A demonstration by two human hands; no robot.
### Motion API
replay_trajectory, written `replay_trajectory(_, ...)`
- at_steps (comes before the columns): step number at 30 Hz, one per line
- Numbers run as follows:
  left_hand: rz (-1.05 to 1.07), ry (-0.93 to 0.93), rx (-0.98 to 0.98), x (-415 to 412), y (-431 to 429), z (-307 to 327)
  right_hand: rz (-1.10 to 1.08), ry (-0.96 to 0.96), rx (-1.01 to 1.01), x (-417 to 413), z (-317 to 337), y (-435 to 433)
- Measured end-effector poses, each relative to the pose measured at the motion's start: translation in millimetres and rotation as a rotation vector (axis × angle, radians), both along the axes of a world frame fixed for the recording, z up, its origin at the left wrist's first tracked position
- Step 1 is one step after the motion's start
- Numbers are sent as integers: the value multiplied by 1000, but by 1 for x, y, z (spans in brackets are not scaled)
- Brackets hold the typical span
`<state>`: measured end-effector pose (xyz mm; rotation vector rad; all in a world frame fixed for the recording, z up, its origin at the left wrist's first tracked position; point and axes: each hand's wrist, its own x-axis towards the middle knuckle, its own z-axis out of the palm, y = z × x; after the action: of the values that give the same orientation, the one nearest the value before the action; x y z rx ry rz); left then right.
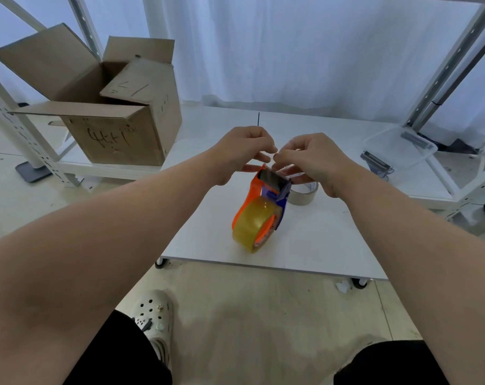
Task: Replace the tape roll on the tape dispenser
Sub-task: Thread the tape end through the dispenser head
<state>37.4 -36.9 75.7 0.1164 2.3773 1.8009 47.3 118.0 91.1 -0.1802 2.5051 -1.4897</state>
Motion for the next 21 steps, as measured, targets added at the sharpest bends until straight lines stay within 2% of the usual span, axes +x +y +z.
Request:
replay_trajectory(6, 101, -47, 188, -1, 1, 12, -122, 15, 103, -4, 8, -5)
replay_trajectory(8, 77, -3, 20, 0, -1, 9, -160, 17, 117, -5, 7, -4)
replay_trajectory(12, -205, -78, -507, 10, 4, -8, -201, -16, 107, -5, 6, -1)
replay_trajectory(14, -218, -13, -667, 14, 11, -18, -182, -41, 77, -5, 7, -2)
replay_trajectory(17, -83, 160, -726, 16, 18, -30, -166, -37, 61, -5, 6, -7)
replay_trajectory(21, -24, 209, -626, 19, 18, -38, -226, -43, 100, -8, 2, -9)
